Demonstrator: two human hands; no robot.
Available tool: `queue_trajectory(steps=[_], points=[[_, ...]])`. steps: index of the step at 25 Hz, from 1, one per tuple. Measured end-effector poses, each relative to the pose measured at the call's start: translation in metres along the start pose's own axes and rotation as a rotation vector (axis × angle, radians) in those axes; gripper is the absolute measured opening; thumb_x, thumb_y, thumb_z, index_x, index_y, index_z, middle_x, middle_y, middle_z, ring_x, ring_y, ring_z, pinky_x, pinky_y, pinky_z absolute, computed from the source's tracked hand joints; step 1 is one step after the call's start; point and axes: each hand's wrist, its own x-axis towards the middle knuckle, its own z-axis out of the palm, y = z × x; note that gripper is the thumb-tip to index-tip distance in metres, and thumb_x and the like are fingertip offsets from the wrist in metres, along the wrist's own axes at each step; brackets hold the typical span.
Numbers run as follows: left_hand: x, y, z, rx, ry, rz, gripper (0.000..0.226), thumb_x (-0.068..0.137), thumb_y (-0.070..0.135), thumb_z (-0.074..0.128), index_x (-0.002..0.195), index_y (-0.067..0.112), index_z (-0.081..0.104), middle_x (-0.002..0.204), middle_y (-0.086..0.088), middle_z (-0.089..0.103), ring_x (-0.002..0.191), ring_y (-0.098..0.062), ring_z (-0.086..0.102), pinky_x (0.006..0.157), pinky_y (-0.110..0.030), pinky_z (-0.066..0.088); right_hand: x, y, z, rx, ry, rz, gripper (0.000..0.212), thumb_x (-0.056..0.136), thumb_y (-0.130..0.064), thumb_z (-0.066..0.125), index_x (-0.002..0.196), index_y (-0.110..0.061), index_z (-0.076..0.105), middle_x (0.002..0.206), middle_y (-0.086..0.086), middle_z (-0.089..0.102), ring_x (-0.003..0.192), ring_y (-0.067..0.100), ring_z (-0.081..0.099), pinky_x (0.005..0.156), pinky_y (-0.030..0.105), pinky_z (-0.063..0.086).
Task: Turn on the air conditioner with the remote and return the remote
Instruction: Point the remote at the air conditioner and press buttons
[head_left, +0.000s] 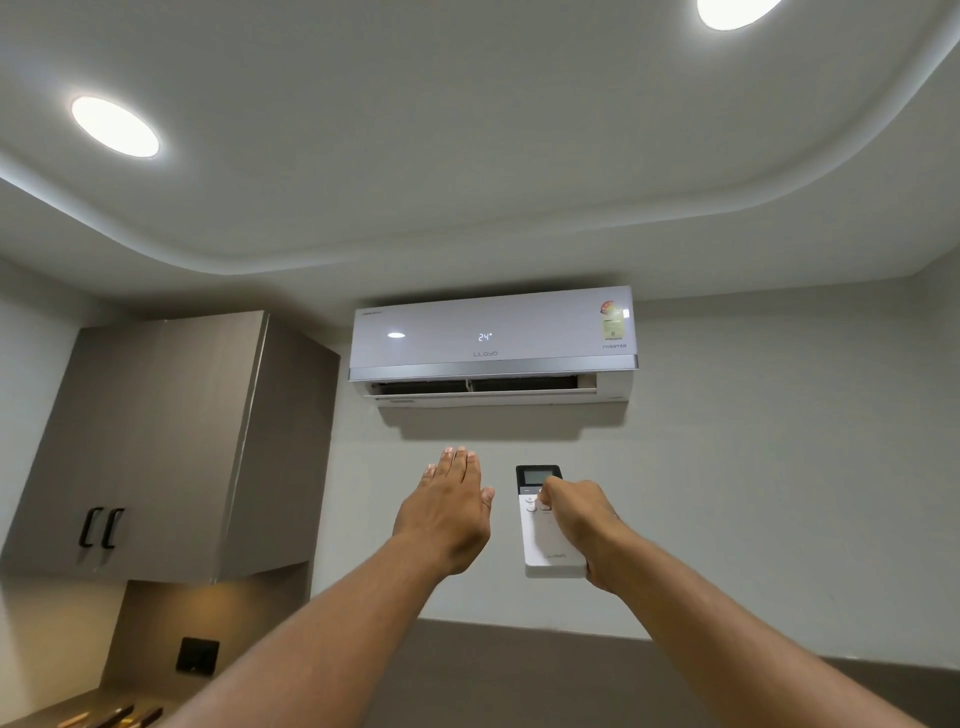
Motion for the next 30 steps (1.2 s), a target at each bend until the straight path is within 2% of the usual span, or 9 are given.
queue_trajectory(steps=[8,19,30], points=[[0.0019,0.0018,-0.0052,-0.003,-0.005,-0.005,0.063,0.099,0.045,0.012,0.151,0.011,0.002,0.160,-0.007,0.000,0.146,-0.020,-0.003,0.113,-0.033,-0.001,0.0003,-0.0028,0.0007,0.004,-0.003,-0.019,0.013,0.087,-0.018,0.048,0.090,-0.010,0.057,0.074,0.011,0.062,0.061,0.026,0.060,0.052,0.025,0.046],[0.0017,0.0065,-0.0081,-0.014,-0.008,0.001,0.062,0.099,0.043,0.013,0.151,0.009,0.004,0.161,-0.008,0.001,0.146,-0.019,-0.003,0.116,-0.035,0.001,0.0037,-0.0039,-0.0025,0.001,0.002,-0.054,0.016,0.086,-0.014,0.046,0.091,-0.006,0.058,0.076,0.014,0.061,0.067,0.032,0.060,0.065,0.034,0.047],[0.0014,0.0084,-0.0073,-0.021,-0.005,-0.006,0.061,0.100,0.042,0.013,0.151,0.010,0.004,0.161,-0.007,0.000,0.146,-0.019,-0.003,0.115,-0.034,0.001,0.0044,-0.0069,-0.0046,0.004,-0.001,-0.057,0.014,0.086,-0.013,0.046,0.088,-0.007,0.058,0.074,0.013,0.060,0.063,0.030,0.059,0.058,0.028,0.046]])
